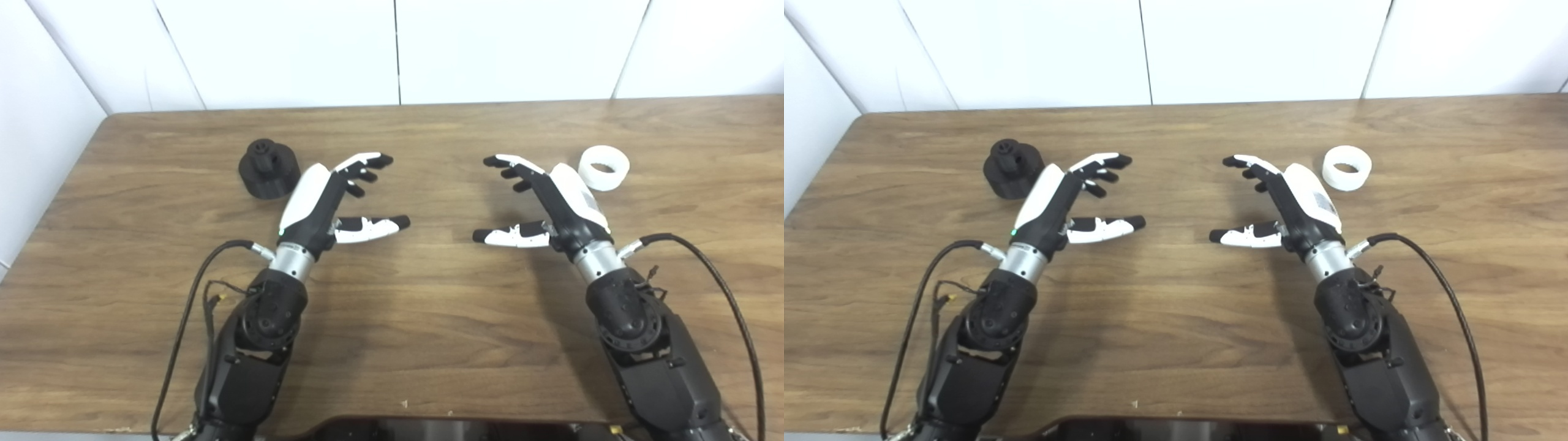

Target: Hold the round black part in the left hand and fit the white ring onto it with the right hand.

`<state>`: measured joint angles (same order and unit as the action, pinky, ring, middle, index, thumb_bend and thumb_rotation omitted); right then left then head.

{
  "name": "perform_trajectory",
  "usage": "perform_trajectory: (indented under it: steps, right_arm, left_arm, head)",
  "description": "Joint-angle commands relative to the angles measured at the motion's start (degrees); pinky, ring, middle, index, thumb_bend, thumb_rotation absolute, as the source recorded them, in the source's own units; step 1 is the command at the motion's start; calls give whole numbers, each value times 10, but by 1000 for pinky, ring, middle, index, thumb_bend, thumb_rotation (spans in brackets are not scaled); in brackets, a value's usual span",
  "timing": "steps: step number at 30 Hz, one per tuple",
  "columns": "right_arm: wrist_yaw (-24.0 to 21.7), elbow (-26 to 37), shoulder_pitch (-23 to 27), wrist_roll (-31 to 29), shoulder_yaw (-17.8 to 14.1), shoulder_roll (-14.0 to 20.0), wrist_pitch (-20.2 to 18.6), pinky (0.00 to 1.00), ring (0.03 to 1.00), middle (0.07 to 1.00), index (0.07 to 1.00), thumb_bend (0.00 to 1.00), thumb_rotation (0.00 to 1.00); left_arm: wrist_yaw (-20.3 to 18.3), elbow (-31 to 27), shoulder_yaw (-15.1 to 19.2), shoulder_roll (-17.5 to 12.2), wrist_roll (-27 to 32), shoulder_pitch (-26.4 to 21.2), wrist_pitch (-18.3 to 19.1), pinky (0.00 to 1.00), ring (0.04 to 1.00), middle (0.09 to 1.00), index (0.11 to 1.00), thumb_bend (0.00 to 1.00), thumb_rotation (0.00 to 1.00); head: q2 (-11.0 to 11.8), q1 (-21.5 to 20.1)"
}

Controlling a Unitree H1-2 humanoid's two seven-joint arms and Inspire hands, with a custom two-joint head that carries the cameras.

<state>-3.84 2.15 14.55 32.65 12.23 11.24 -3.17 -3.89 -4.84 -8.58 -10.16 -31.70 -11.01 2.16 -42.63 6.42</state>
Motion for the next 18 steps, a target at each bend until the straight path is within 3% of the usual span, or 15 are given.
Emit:
perform_trajectory:
  steps: [1, 6, 11, 15, 18]
  right_arm:
    - [11, 15, 27, -4, -5, -2, 15, 715, 806, 846, 816, 791, 260]
    - [12, 15, 26, -4, -5, -2, 15, 717, 808, 845, 815, 789, 255]
    - [15, 11, 26, -1, -3, -2, 19, 711, 809, 846, 813, 791, 278]
    - [16, 10, 27, -2, -4, -2, 20, 714, 808, 846, 815, 793, 269]
    - [11, 14, 27, -7, -6, -2, 16, 725, 812, 848, 815, 789, 261]
  left_arm:
    - [11, -32, 3, -16, -27, -20, 7, 668, 812, 859, 782, 793, 365]
    - [24, -46, 4, -47, -93, -29, 11, 759, 913, 936, 774, 831, 387]
    - [55, -33, 23, -70, -146, -38, 25, 659, 830, 910, 752, 868, 392]
    - [65, -23, 36, -82, -193, -44, 63, 912, 983, 995, 783, 928, 489]
    - [63, -12, 50, -89, -209, -49, 97, 962, 999, 1000, 823, 954, 475]
  head:
    - [0, 2]
    - [6, 2]
    - [4, 2]
    - [3, 4]
    - [2, 7]
